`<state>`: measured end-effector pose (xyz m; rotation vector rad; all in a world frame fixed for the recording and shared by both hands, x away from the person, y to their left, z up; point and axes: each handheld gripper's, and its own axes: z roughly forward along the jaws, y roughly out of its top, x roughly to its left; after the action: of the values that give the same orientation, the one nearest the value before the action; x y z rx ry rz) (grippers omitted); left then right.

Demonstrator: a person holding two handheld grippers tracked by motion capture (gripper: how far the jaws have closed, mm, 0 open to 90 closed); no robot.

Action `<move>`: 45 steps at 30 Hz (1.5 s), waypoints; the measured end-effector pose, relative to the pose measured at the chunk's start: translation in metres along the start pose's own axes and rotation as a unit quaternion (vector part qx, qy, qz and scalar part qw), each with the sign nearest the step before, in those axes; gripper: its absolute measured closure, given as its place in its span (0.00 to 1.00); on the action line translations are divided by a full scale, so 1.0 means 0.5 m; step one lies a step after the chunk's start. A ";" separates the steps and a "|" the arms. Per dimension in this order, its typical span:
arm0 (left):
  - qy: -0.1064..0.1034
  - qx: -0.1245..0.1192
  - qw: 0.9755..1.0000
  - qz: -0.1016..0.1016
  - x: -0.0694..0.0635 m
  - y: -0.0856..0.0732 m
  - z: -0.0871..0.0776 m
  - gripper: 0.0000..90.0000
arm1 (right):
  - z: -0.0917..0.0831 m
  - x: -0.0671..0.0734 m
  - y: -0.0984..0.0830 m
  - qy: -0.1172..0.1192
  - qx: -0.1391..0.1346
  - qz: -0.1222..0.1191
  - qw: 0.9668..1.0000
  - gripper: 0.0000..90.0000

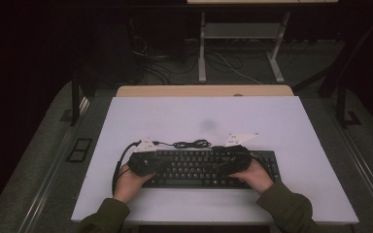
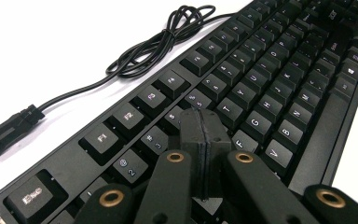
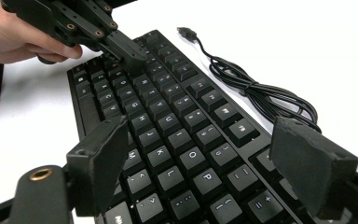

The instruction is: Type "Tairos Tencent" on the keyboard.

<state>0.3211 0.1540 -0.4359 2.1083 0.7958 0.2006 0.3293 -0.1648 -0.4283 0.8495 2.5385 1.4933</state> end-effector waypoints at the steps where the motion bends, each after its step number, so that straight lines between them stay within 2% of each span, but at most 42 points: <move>1: -0.001 -0.001 1.000 -0.001 0.000 0.000 -0.001 0.99 | 0.000 0.000 0.000 -0.001 0.001 0.000 1.000 0.21; 3: -0.003 -0.003 1.000 -0.001 0.000 0.001 -0.004 0.97 | -0.001 -0.001 0.001 0.001 0.001 -0.002 1.000 0.21; 12: -0.007 -0.014 1.000 -0.006 -0.002 -0.001 -0.013 0.77 | -0.001 -0.001 0.010 0.008 0.006 -0.004 1.000 0.21; 16: -0.010 -0.016 1.000 -0.008 -0.003 -0.001 -0.016 0.68 | 0.001 0.000 0.015 0.012 0.007 -0.005 1.000 0.26; 24: -0.003 -0.017 1.000 -0.009 -0.011 -0.001 -0.018 0.47 | 0.008 0.006 0.028 0.028 0.005 -0.001 1.000 0.47; 34: 0.011 -0.016 1.000 -0.014 -0.013 -0.001 -0.019 0.33 | 0.029 0.021 0.039 0.047 0.010 -0.015 0.999 0.75; 38: 0.015 -0.018 1.000 -0.015 -0.011 -0.002 -0.021 0.30 | 0.040 0.033 0.036 0.052 0.021 -0.025 0.998 0.86; 45: 0.016 -0.022 1.000 -0.015 -0.012 -0.001 -0.020 0.28 | 0.056 0.053 0.030 0.067 0.044 -0.037 0.996 0.99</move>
<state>0.3122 0.1574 -0.4293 2.0558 0.8346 0.2344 0.3225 -0.1242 -0.4249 0.6778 2.7178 1.4726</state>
